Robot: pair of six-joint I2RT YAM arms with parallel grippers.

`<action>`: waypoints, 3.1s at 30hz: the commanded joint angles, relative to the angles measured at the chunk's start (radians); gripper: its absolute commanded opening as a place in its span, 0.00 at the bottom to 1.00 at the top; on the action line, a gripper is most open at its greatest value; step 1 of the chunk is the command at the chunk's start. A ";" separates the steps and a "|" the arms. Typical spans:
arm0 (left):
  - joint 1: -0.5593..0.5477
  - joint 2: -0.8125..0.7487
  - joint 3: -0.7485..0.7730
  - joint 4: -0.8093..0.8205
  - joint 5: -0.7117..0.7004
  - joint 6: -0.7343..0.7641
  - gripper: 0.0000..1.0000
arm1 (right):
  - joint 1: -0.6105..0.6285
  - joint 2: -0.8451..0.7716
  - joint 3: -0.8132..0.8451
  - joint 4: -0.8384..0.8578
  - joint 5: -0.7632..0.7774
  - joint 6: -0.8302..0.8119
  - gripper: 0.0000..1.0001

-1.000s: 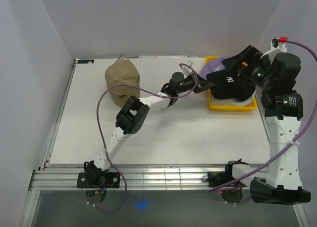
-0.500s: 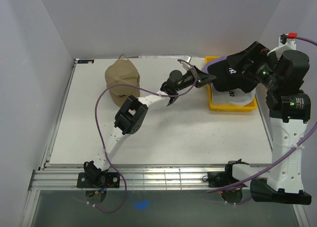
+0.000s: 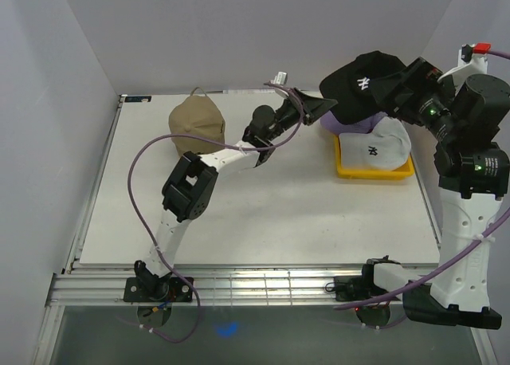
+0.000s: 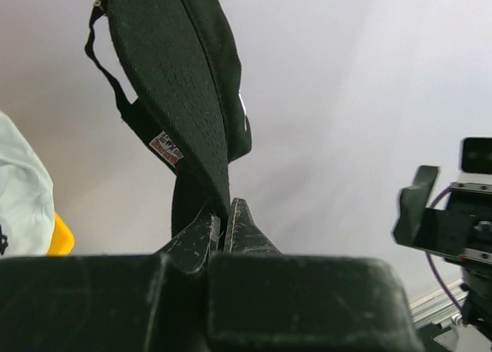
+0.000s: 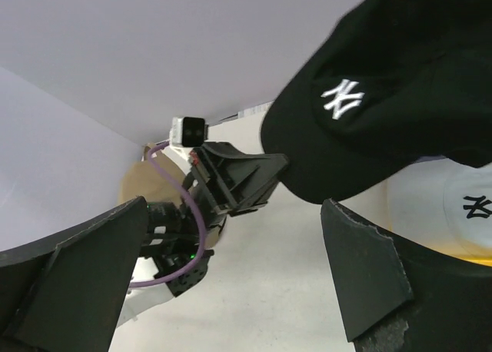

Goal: Stack the hats

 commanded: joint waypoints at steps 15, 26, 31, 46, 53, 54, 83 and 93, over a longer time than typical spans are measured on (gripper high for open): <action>0.155 -0.791 -0.823 0.218 -0.431 0.138 0.00 | 0.018 0.114 -0.126 0.213 -0.227 0.140 0.98; 0.162 -1.340 -1.158 0.036 -0.786 0.297 0.00 | 0.314 0.226 -0.172 0.269 -0.098 0.122 0.97; 0.162 -1.485 -1.245 -0.066 -0.937 0.254 0.00 | 0.384 0.255 -0.188 0.307 -0.080 0.131 0.97; 0.167 -1.494 -1.328 -0.040 -1.058 0.245 0.00 | 0.498 0.358 -0.189 0.313 -0.050 0.100 0.97; 0.231 -1.439 -1.331 -0.026 -0.982 0.184 0.00 | 0.499 0.355 -0.217 0.325 -0.050 0.096 0.97; 0.234 -1.431 -1.331 -0.033 -0.977 0.181 0.00 | 0.499 0.354 -0.220 0.328 -0.053 0.096 0.97; 0.425 -1.241 -1.247 0.036 -0.653 0.098 0.00 | 0.501 0.324 -0.309 0.370 -0.046 0.094 0.97; 0.426 -1.314 -1.322 0.023 -0.669 0.083 0.00 | 0.501 0.324 -0.336 0.381 -0.044 0.091 0.97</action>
